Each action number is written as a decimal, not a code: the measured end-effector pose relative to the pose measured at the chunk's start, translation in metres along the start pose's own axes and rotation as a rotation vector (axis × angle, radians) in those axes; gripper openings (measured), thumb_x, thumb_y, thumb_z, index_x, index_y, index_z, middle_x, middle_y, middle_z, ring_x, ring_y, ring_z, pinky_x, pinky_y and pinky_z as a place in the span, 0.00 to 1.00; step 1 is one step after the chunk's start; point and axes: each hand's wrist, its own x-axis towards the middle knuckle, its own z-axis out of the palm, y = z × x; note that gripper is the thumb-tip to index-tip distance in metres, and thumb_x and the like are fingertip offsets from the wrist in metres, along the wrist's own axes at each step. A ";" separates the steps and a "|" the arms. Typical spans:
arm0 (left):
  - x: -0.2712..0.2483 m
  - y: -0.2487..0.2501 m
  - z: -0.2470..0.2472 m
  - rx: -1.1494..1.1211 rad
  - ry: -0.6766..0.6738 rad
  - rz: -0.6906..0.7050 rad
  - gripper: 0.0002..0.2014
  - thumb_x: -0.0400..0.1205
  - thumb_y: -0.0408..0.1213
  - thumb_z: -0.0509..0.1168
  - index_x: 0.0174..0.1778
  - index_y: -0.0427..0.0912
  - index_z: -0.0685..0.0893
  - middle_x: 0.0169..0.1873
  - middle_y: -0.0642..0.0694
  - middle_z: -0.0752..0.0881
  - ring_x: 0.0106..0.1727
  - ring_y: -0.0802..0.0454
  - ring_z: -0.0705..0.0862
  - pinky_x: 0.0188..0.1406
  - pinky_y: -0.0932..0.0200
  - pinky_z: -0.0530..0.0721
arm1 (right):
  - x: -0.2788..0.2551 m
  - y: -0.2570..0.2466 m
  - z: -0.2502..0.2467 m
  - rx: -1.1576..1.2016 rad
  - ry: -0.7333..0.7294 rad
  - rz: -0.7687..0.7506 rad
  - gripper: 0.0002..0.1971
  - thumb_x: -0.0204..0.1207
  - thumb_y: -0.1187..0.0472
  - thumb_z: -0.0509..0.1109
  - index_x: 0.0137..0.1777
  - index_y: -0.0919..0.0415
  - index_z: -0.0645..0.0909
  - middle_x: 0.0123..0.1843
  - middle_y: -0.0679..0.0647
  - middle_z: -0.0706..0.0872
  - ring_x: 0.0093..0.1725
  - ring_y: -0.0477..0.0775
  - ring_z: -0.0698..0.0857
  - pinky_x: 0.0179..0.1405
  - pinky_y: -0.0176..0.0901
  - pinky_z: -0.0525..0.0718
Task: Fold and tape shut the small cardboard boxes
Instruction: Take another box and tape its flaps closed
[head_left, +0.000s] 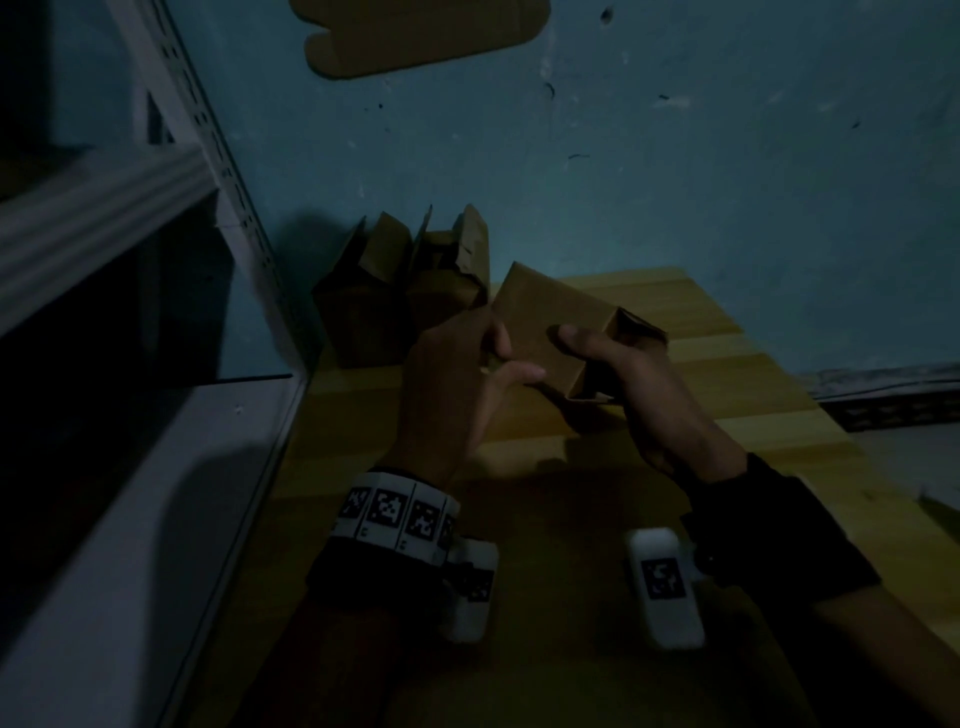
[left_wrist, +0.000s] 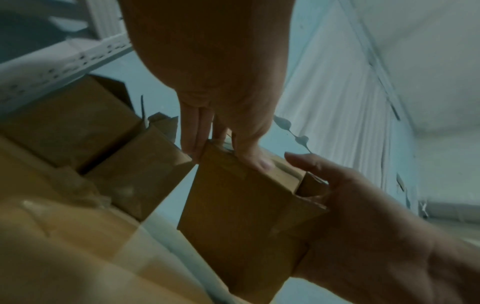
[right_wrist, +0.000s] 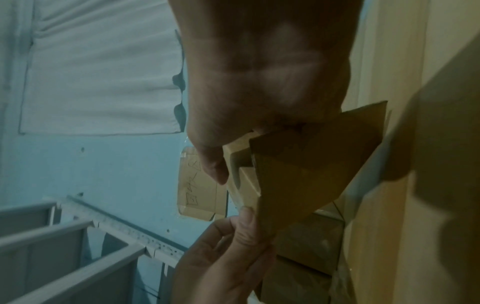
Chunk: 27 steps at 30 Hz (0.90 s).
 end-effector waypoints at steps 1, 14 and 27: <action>0.000 0.000 0.000 -0.018 0.002 -0.001 0.11 0.72 0.42 0.78 0.39 0.44 0.82 0.36 0.58 0.81 0.38 0.65 0.80 0.36 0.70 0.77 | 0.000 0.001 0.000 -0.013 0.002 -0.008 0.10 0.81 0.53 0.74 0.59 0.54 0.86 0.48 0.50 0.94 0.47 0.54 0.93 0.45 0.49 0.88; 0.000 0.002 0.002 0.020 -0.025 0.066 0.08 0.77 0.36 0.73 0.44 0.45 0.79 0.48 0.53 0.79 0.47 0.58 0.78 0.43 0.61 0.76 | 0.002 0.003 0.000 -0.003 0.027 0.001 0.08 0.81 0.57 0.74 0.57 0.55 0.87 0.46 0.49 0.94 0.43 0.50 0.93 0.35 0.39 0.87; 0.002 -0.005 0.004 0.047 -0.037 0.040 0.06 0.81 0.32 0.70 0.40 0.39 0.80 0.59 0.47 0.77 0.53 0.68 0.71 0.47 0.78 0.70 | 0.000 0.000 0.003 0.069 0.020 -0.004 0.13 0.81 0.58 0.76 0.64 0.59 0.87 0.52 0.52 0.95 0.48 0.51 0.94 0.37 0.36 0.87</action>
